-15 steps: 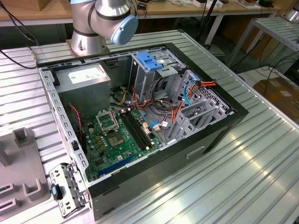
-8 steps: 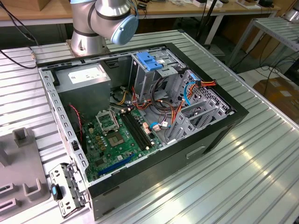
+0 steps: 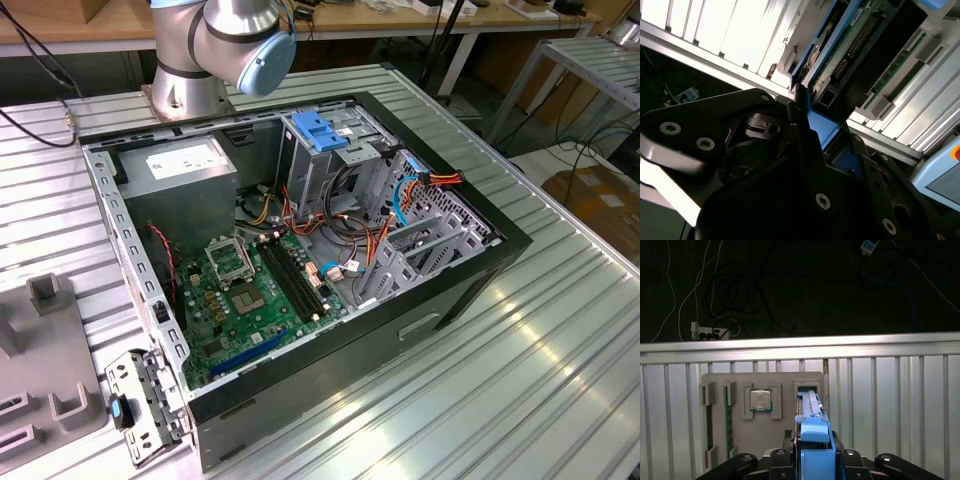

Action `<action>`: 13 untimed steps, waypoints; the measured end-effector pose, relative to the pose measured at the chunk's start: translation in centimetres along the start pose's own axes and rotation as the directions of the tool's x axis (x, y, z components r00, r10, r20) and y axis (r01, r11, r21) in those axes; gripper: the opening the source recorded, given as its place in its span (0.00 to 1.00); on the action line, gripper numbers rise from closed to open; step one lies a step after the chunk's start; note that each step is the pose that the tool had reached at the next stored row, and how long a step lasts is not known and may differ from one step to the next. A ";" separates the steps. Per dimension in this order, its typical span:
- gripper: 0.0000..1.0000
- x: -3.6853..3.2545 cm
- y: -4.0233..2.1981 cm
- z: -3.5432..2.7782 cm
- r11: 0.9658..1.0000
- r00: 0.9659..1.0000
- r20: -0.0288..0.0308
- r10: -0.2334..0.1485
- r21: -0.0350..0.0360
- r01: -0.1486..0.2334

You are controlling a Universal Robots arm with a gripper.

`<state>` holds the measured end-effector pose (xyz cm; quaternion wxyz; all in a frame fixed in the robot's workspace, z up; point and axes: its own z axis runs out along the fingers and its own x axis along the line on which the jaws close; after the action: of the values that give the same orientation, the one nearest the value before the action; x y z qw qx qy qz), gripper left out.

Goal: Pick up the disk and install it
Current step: 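Pick up the disk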

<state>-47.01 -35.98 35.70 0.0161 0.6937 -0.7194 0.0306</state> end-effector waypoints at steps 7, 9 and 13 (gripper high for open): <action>0.37 0.04 -0.01 -0.63 1.000 1.000 0.000 0.000 0.000 0.000; 0.37 0.05 -0.02 -0.77 1.000 1.000 0.000 0.000 0.000 0.000; 0.37 0.07 -0.02 -1.11 1.000 1.000 0.000 0.000 0.000 0.000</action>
<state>-47.01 -35.98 36.81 0.0160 0.6937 -0.7194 0.0305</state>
